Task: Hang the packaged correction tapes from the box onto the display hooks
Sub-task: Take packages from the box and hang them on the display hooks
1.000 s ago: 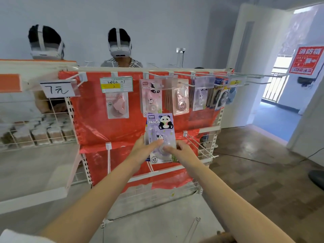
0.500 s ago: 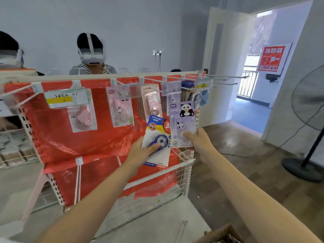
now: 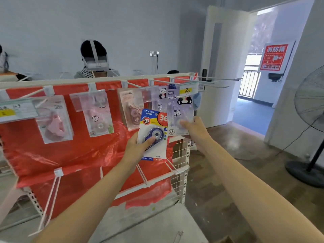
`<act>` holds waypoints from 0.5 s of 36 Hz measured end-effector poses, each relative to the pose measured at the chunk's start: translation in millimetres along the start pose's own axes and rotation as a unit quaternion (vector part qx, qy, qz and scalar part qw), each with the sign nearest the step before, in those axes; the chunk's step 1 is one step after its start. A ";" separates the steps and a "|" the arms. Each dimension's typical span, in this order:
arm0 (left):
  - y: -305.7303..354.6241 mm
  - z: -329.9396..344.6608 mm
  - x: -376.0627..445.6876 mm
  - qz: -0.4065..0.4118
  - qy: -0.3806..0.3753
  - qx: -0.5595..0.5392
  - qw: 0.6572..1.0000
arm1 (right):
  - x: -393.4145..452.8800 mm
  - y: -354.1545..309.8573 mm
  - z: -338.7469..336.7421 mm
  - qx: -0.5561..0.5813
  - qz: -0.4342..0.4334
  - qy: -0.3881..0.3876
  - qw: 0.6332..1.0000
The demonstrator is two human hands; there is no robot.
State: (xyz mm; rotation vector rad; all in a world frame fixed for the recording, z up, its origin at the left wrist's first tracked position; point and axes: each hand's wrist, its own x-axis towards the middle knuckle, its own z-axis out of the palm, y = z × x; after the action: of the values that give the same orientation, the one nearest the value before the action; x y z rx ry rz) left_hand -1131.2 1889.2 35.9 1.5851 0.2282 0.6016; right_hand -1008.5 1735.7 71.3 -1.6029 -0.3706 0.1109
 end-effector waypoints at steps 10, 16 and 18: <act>-2.5 23.2 24.9 0.006 0.041 -0.016 0.999 | 21.0 26.9 -14.2 0.011 -0.036 -0.026 0.999; -8.4 28.4 33.7 -0.004 0.073 0.001 0.997 | 33.0 31.5 -16.9 0.019 -0.030 -0.112 0.993; -9.8 28.8 35.4 -0.007 0.077 0.004 0.997 | 35.2 32.8 -19.8 0.023 -0.029 -0.116 0.993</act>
State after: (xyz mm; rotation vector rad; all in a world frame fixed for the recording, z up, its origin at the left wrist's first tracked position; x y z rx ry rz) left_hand -1084.9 1882.8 34.9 1.5449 0.3587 0.7136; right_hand -964.1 1726.7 45.9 -1.5364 -0.5895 0.2611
